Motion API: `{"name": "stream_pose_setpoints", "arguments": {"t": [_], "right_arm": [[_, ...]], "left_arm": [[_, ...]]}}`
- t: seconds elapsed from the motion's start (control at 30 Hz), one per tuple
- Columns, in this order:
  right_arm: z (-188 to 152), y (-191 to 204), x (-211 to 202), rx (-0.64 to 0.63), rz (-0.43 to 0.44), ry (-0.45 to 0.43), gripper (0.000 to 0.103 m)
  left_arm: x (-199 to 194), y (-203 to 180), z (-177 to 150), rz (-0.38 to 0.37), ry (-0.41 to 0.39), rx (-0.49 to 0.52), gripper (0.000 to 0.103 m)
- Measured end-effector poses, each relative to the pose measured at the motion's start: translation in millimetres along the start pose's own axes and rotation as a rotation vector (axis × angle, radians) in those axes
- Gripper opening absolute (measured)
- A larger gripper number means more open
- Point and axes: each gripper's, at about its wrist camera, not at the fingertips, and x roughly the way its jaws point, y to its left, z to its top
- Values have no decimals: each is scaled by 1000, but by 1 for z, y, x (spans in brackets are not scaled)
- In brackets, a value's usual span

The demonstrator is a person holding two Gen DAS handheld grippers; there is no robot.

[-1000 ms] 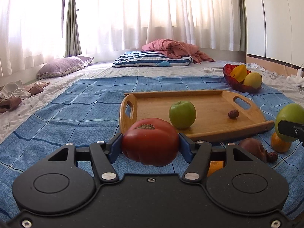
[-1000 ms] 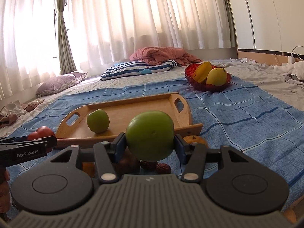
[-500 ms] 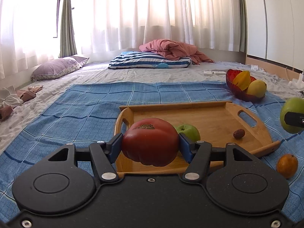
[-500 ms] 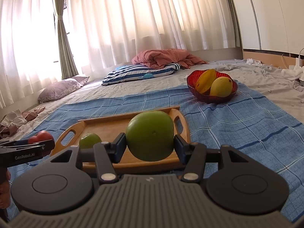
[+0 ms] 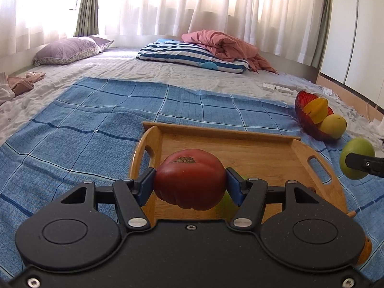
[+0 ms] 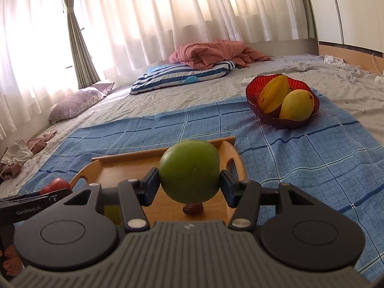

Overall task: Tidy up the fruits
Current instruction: 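Lift and carry the tomato with the left gripper while the right carries the apple over the tray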

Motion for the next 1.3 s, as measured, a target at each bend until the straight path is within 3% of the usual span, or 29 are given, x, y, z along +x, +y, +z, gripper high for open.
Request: {"name": "stream_pose_setpoints", "arguments": {"t": [0.17,0.6,1.3], "right_arm": [[3,1,32,-17,-13,63,58],[5,9,96,-41,-39,198,58],[-2,18,105,-80,-34,208,55]], "left_arm": [[21,3,17,-13,47,-47,60],[67,-29,31,-63,134,-31,60],[100,-37,29,-55,196,-33,60]]}}
